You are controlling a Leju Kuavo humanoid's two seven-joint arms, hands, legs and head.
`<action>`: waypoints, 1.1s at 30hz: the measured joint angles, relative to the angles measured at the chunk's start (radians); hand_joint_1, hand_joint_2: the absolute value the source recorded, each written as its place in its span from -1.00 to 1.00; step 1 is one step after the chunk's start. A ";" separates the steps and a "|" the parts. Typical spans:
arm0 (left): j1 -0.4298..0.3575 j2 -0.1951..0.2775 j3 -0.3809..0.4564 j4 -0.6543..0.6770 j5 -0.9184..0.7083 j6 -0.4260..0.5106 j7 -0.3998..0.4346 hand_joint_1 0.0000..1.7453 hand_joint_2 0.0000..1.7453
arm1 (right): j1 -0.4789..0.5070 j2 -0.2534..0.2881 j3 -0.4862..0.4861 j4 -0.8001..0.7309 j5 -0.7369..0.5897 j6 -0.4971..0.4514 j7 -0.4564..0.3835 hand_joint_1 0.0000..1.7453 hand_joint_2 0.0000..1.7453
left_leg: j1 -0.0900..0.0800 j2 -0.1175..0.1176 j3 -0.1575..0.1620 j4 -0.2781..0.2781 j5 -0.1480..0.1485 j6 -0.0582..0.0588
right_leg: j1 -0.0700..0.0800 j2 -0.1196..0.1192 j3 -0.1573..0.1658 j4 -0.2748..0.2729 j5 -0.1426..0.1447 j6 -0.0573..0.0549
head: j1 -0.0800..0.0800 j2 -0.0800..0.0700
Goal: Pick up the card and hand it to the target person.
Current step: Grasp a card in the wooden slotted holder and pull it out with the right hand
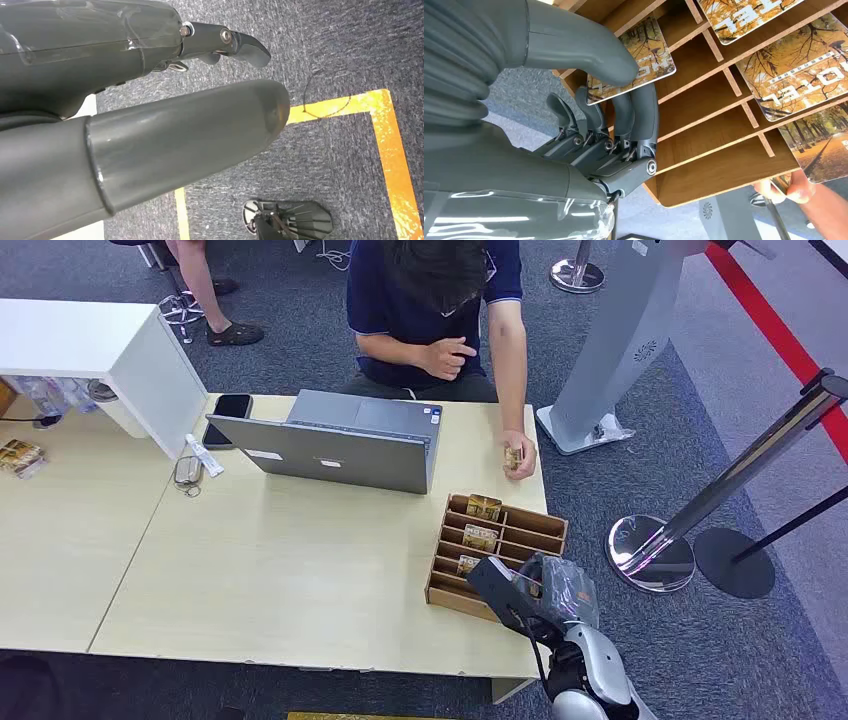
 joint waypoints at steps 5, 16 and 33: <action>0.000 0.000 0.000 0.000 0.004 0.000 0.000 -1.00 -1.00 | 0.000 0.000 0.000 0.000 0.000 -0.001 0.000 0.61 1.00 | 0.000 0.000 0.000 0.000 0.000 0.000 | 0.000 0.000 0.000 0.000 0.000 0.000 | 0.000 0.000; 0.000 0.001 0.000 0.000 0.004 0.000 0.000 -1.00 -1.00 | -0.003 -0.003 -0.001 -0.001 -0.001 -0.008 -0.003 0.64 1.00 | 0.000 0.000 0.000 0.000 0.000 0.000 | 0.000 0.000 0.000 0.000 0.000 0.000 | 0.000 0.000; 0.000 0.003 0.000 0.000 0.005 -0.001 -0.010 -1.00 -1.00 | 0.001 -0.076 -0.103 -0.168 0.067 -0.008 -0.022 0.72 1.00 | 0.000 0.000 0.000 0.000 0.000 0.000 | 0.000 0.000 0.000 0.000 0.000 0.000 | 0.000 0.000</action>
